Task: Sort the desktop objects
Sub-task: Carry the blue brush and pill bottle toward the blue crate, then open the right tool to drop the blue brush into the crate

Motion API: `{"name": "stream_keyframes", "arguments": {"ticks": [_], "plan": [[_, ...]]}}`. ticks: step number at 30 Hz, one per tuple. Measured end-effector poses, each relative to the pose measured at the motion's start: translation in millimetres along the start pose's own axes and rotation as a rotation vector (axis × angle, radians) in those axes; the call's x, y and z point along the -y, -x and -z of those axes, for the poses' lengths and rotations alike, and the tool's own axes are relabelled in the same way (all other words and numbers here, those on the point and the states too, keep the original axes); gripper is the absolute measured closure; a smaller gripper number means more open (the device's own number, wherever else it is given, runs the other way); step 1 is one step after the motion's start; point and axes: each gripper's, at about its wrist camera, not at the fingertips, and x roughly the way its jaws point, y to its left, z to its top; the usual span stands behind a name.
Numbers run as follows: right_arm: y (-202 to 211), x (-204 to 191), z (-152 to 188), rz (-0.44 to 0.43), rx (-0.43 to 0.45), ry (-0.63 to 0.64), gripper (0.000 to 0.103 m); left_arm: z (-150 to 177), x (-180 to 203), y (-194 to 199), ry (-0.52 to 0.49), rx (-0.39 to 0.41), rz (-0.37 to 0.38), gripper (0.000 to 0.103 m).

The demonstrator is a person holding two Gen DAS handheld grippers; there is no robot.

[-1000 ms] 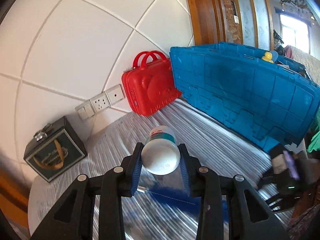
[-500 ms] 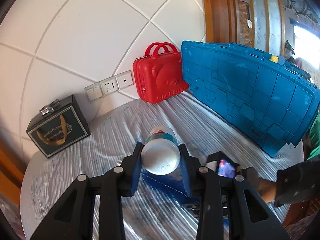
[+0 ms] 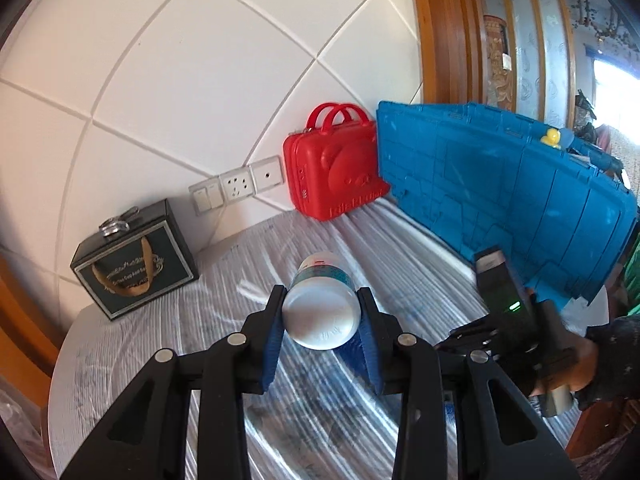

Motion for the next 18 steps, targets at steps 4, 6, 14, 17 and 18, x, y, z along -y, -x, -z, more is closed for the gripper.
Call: {"name": "stream_keyframes", "arguments": {"ticks": [4, 6, 14, 17, 18], "plan": [[48, -5, -9, 0.049, 0.109, -0.007, 0.091, -14, 12, 5, -0.038, 0.023, 0.027, 0.069], [78, -4, -14, 0.060, 0.167, -0.043, 0.091, -27, 24, 12, -0.064, 0.056, 0.052, 0.069], [267, 3, -22, 0.221, 0.442, -0.134, 0.091, -101, 102, 32, -0.166, 0.218, 0.231, 0.069], [336, 17, -18, 0.359, 0.513, -0.131, 0.091, -135, 149, 28, -0.197, 0.269, 0.309, 0.069], [354, 24, -16, 0.397, 0.529, -0.134, 0.091, -148, 168, 24, -0.205, 0.278, 0.342, 0.069]]}}
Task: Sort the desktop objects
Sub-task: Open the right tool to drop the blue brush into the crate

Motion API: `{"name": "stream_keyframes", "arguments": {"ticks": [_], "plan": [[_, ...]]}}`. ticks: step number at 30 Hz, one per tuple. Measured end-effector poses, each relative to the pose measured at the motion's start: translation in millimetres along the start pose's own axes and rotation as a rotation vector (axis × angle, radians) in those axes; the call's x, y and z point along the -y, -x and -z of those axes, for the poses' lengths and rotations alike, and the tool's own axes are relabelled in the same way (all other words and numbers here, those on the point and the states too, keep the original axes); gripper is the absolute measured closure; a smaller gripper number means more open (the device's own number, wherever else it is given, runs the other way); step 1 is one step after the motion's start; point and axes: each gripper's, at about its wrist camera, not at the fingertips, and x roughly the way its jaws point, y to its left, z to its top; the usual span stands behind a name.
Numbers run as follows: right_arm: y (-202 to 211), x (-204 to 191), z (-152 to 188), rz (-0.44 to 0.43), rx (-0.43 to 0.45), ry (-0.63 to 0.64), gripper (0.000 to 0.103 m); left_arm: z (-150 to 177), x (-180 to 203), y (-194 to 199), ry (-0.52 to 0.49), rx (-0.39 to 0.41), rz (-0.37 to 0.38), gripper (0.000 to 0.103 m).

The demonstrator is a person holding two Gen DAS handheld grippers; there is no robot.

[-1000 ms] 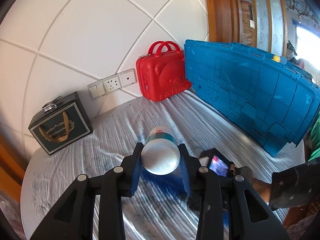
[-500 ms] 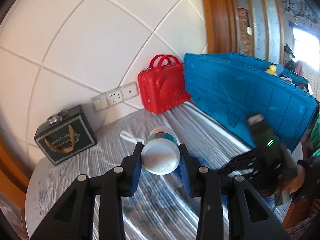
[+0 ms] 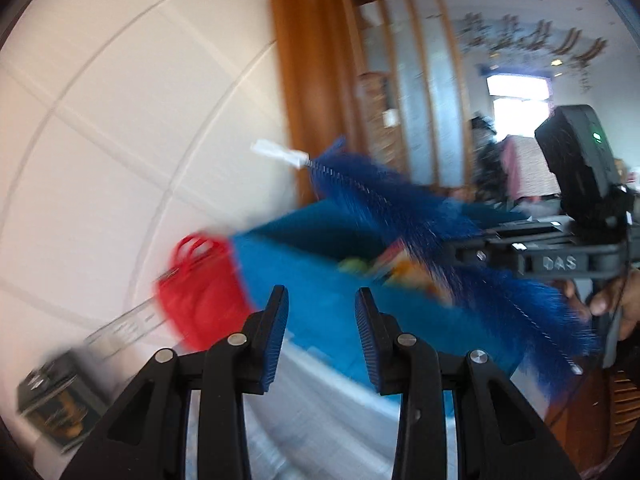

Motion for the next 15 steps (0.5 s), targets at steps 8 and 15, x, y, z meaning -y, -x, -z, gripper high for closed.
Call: {"name": "stream_keyframes", "arguments": {"ticks": [8, 15], "plan": [[35, 125, -54, 0.193, -0.007, 0.006, 0.091, -59, 82, -112, -0.019, -0.048, 0.021, 0.069], [28, 204, -71, 0.307, -0.015, 0.002, 0.024, -67, 122, -148, -0.018, -0.053, -0.194, 0.018]]}}
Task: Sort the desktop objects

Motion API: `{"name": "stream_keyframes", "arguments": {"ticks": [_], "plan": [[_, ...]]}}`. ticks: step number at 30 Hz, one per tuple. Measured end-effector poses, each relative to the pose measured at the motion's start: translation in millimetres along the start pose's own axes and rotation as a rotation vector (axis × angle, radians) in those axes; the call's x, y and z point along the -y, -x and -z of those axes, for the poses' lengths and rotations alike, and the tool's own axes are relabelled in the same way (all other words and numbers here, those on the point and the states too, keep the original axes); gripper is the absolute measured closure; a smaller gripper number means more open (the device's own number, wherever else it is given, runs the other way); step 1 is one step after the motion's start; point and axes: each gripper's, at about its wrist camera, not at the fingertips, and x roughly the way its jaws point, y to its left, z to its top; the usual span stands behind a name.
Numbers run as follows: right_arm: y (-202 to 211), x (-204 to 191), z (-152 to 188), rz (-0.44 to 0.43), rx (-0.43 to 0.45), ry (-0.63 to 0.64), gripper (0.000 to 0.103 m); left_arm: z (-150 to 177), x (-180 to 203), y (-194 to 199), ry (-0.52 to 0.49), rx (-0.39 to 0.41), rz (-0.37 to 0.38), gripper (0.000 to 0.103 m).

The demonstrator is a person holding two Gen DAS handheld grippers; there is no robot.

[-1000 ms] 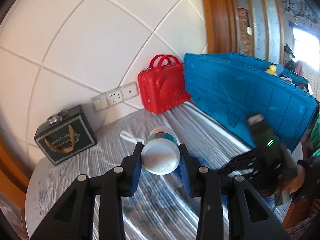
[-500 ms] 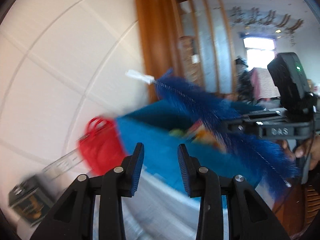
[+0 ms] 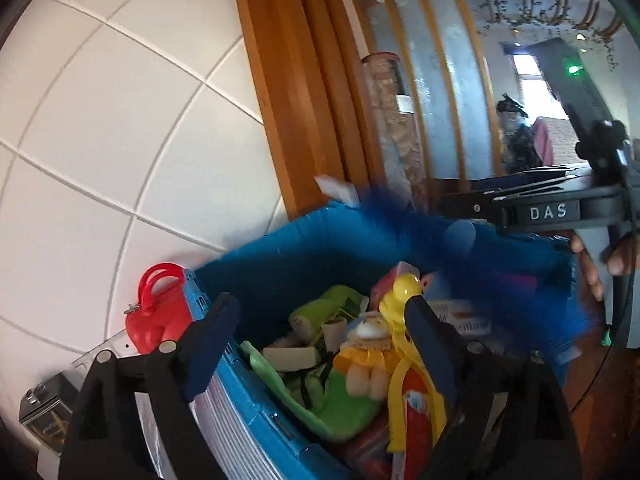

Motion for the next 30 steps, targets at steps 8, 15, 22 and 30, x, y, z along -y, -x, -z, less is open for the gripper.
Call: {"name": "stream_keyframes", "arguments": {"ticks": [8, 15, 22, 30], "plan": [[48, 33, 10, -0.112, 0.151, -0.144, 0.009, 12, -2, 14, 0.109, -0.019, -0.116, 0.018], [95, -2, 39, -0.036, 0.217, -0.088, 0.000, 32, 6, 63, 0.140, 0.009, -0.193, 0.017], [137, -55, 78, -0.006, 0.197, -0.093, 0.000, 56, 8, 126, 0.145, 0.028, -0.280, 0.011], [190, -104, 127, -0.004, 0.159, -0.135, 0.000, 86, 7, 195, 0.191, 0.033, -0.292, 0.000]]}}
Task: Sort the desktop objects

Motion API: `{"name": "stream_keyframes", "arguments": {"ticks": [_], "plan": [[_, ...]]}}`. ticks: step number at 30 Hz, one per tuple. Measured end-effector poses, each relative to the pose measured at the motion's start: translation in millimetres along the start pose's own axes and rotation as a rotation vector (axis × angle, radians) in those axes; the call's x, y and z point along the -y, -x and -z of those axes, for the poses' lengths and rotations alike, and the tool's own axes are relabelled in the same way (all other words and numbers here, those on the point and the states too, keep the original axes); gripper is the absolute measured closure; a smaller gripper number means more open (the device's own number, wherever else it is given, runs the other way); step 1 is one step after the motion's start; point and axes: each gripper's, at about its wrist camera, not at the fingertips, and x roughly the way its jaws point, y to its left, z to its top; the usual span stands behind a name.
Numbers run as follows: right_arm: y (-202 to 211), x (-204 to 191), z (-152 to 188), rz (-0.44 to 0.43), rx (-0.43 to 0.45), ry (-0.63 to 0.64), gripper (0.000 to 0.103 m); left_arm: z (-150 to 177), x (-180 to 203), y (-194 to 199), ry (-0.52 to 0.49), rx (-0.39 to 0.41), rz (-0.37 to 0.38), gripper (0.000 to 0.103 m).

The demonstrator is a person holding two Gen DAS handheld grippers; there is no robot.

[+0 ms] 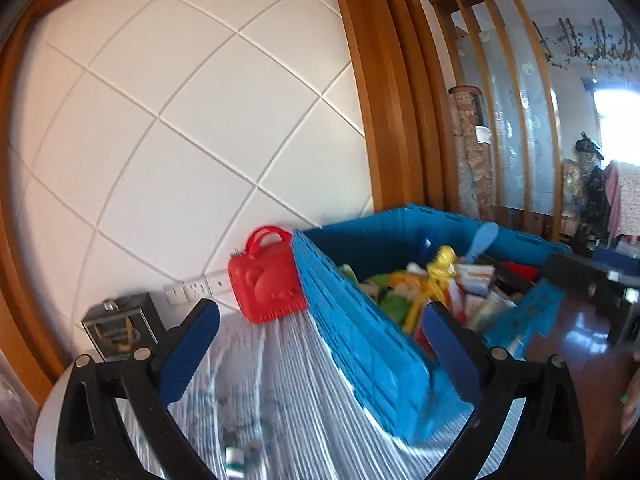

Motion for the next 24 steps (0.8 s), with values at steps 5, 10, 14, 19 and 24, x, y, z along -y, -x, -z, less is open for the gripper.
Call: {"name": "stream_keyframes", "arguments": {"ticks": [5, 10, 14, 19, 24], "plan": [[25, -14, 34, 0.039, -0.048, 0.022, 0.000, 19, -1, 16, 0.024, -0.063, 0.036, 0.000], [39, -18, 58, 0.041, -0.082, 0.043, 0.000, 34, 3, 35, 0.015, -0.085, 0.008, 0.000], [46, -15, 74, 0.024, -0.124, 0.050, 0.000, 45, 12, 45, 0.010, -0.117, -0.014, 0.000], [54, -13, 86, 0.016, -0.147, 0.086, 0.000, 58, 19, 49, 0.048, -0.163, -0.030, 0.000], [57, -10, 89, 0.010, -0.154, 0.100, 0.000, 63, 20, 53, 0.059, -0.184, -0.057, 0.000]]}}
